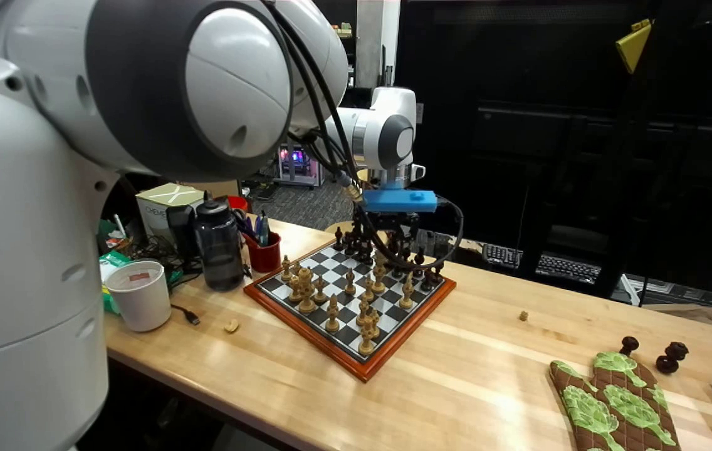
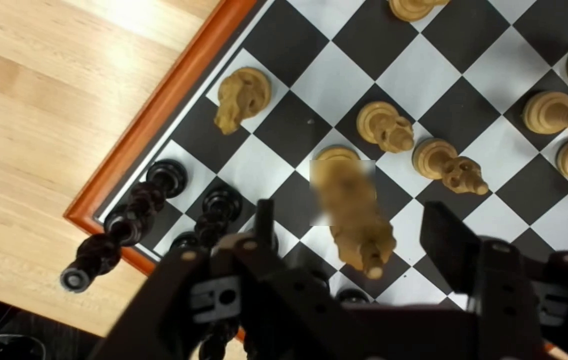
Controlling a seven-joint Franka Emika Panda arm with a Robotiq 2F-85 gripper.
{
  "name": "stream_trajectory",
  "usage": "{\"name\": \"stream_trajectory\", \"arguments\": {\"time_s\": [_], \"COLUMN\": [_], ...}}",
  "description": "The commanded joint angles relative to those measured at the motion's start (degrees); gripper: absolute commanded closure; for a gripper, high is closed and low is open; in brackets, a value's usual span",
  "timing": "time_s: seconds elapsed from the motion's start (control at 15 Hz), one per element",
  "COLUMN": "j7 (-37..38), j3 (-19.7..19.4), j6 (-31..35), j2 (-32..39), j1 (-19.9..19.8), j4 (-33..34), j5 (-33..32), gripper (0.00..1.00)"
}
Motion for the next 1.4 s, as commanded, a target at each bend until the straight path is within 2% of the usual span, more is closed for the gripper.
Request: {"name": "stream_trajectory", "arguments": {"time_s": [0.0, 0.27, 0.6, 1.33], "j7": [-0.14, -1.14, -1.06, -0.22], "j3": [0.79, 1.24, 1.98, 2.55], "j6": [-1.18, -2.08, -1.03, 3.43], "j2": [-1.51, -2.78, -7.37, -19.79], "j1": [-0.79, -0.76, -0.1, 2.65], "j4": [-0.27, -1.21, -5.78, -21.57], "j5": [0.24, 1.38, 0.95, 0.21], "gripper": [0.0, 0.0, 0.0, 0.0]}}
